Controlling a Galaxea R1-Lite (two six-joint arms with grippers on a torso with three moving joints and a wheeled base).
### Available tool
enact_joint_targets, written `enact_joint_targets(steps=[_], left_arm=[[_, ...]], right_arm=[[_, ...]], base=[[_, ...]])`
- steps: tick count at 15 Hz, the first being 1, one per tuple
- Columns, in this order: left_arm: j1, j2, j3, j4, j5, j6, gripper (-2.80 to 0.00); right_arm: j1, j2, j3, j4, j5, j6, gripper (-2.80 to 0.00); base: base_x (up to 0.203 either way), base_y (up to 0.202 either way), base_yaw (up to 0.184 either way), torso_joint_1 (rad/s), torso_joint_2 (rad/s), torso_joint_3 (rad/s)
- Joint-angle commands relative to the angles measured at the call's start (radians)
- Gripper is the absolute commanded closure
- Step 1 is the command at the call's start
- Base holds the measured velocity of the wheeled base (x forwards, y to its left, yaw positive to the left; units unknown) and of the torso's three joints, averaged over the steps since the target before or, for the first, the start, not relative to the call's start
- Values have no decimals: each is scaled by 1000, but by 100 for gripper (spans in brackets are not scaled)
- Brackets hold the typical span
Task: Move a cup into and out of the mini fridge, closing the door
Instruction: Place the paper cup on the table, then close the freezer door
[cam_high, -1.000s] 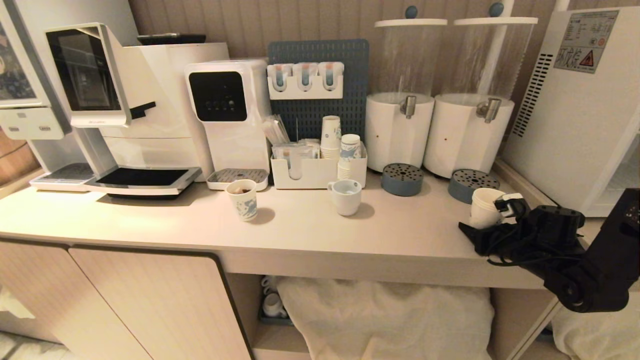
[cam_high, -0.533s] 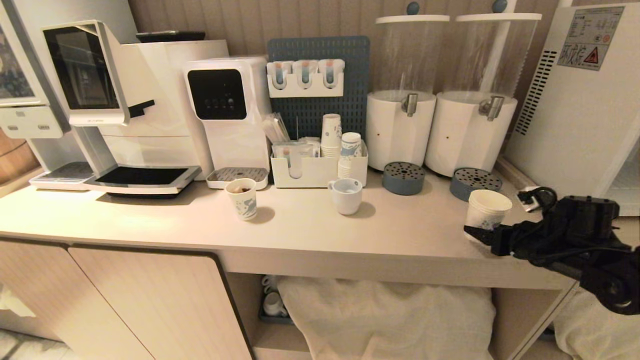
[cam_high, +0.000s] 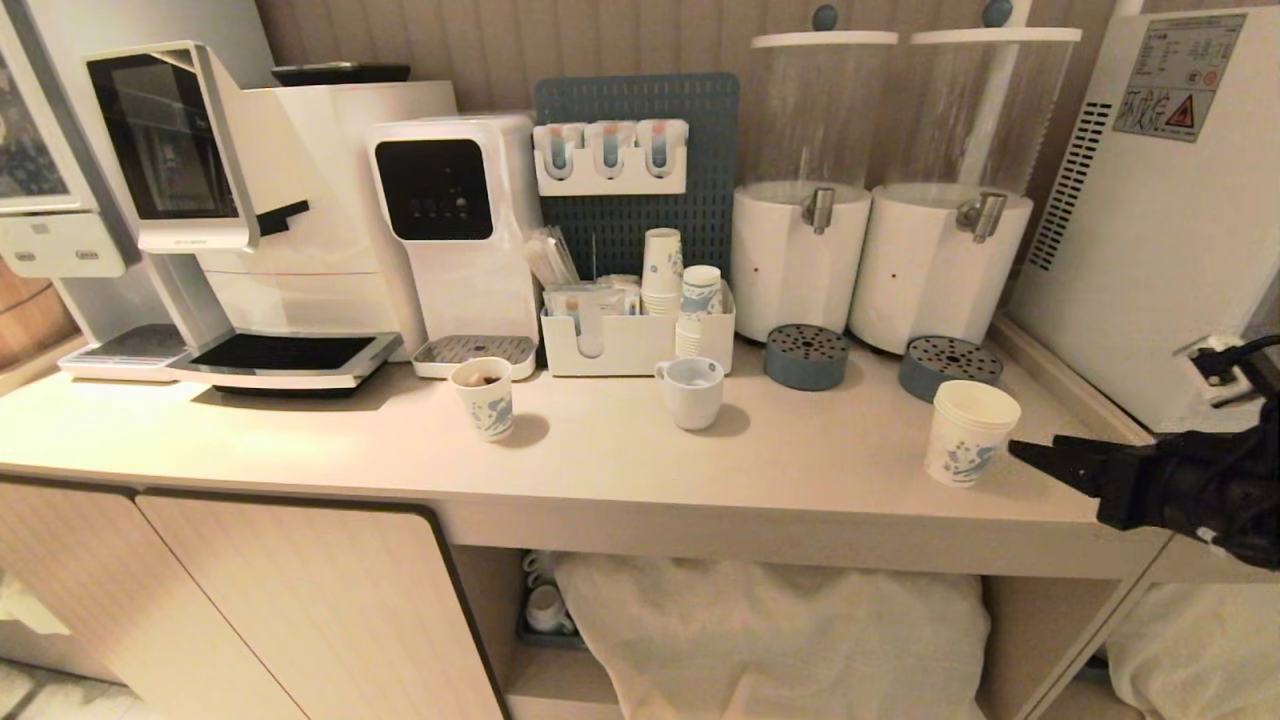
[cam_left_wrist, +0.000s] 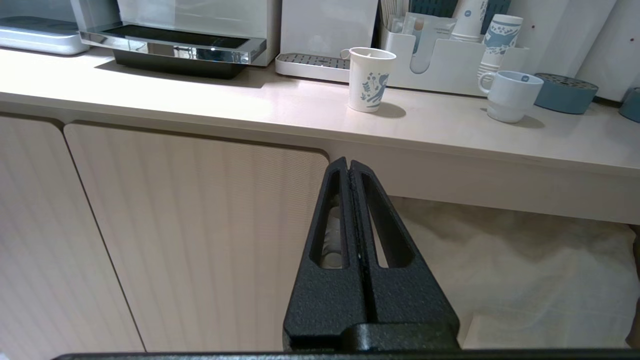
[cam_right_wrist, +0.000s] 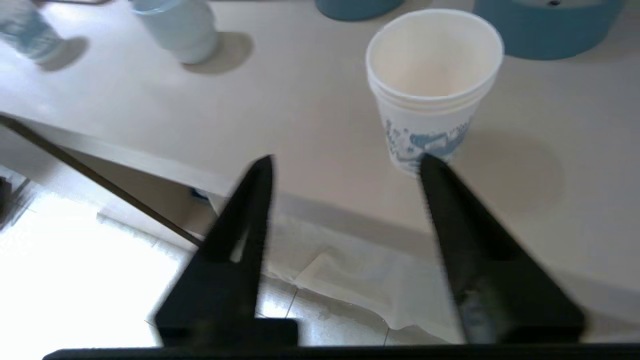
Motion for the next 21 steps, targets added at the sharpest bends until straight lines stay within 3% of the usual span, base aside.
enact_joint_targets(steps=[1,4,6,9,11,12,15,16,18,21], left_arm=[[1,-3,40,-1,0,-1,0],[1,-3,40,-1,0,-1,0],[1,-3,40,-1,0,-1,0],[1,-3,40,-1,0,-2,0],[1,-3,40,-1,2,-3,0],[1,-3,40,-1,2,-4,0],[1,-3,40,-1,1,-4,0],[1,-3,40,-1,2,-4,0],[1,-3,40,-1,2,-4,0],[1,-3,40,-1,2,-6,0]], right_arm=[[-3,-160,35,6,4,0,0],[-6,-380,83,103,5,1,0],[-6,-596,74,270,7,4,0],[5,-951,-25,681,9,29,0],[52,-1152,-178,1063,3,70,0],[60,-1233,-224,1186,-4,85,0],[74,-1439,-268,1348,-82,116,0],[76,-1451,-269,1368,-180,156,0],[77,-1450,-158,1216,-277,188,0],[77,-1450,148,897,-376,111,0]], base=[[0,0,0,0,0,0],[0,0,0,0,0,0],[0,0,0,0,0,0],[0,0,0,0,0,0],[0,0,0,0,0,0],[0,0,0,0,0,0],[0,0,0,0,0,0],[0,0,0,0,0,0],[0,0,0,0,0,0],[0,0,0,0,0,0]])
